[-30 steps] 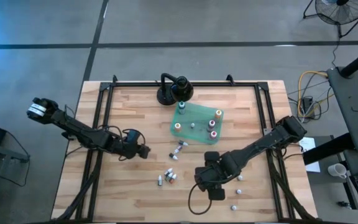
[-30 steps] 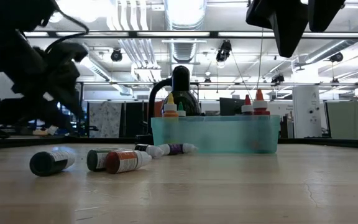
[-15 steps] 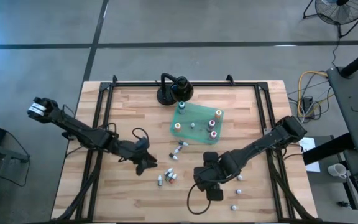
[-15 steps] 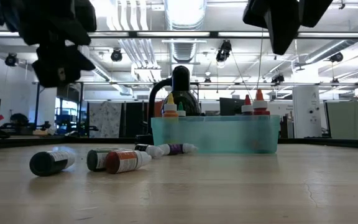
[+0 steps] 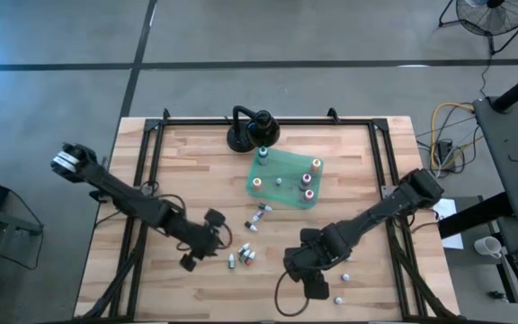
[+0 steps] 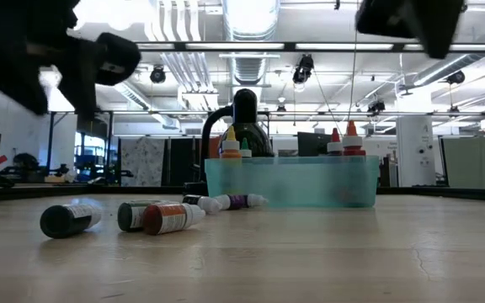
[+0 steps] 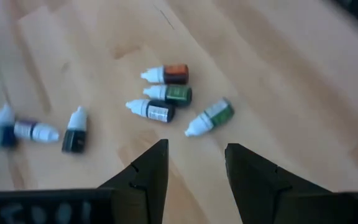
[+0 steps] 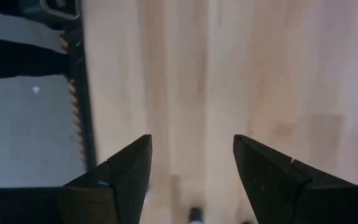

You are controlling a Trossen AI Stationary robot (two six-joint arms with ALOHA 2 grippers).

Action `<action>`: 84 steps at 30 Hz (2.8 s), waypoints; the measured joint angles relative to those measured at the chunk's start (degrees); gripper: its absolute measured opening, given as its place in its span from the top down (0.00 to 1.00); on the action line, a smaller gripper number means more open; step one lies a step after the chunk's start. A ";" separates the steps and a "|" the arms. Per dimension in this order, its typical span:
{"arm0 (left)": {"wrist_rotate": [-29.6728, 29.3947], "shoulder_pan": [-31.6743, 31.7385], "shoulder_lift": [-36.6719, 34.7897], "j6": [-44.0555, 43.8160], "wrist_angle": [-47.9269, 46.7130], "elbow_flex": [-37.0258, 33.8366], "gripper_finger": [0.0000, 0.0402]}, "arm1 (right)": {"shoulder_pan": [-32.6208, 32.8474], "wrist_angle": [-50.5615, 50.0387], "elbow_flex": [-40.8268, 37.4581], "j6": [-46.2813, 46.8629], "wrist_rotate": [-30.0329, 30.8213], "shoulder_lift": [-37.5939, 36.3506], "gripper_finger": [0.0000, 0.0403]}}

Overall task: Pick & Place food coloring
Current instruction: Move the green food coloring bottle to the middle left of the table

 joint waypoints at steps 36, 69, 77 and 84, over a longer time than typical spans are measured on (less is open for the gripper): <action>2.78 0.74 21.28 29.84 -2.55 9.44 0.76 | 4.31 0.26 0.00 8.51 0.01 -0.02 0.46; 2.08 2.31 24.07 14.33 -18.59 14.93 0.90 | 4.20 0.57 0.00 8.40 2.84 -0.09 0.46; 10.05 8.38 24.60 -2.35 -56.15 22.29 0.90 | 4.09 0.50 0.00 9.23 3.57 -0.09 0.46; 14.13 14.74 24.63 -16.63 -64.33 18.13 0.89 | 3.17 0.20 0.00 11.44 5.14 -0.09 0.46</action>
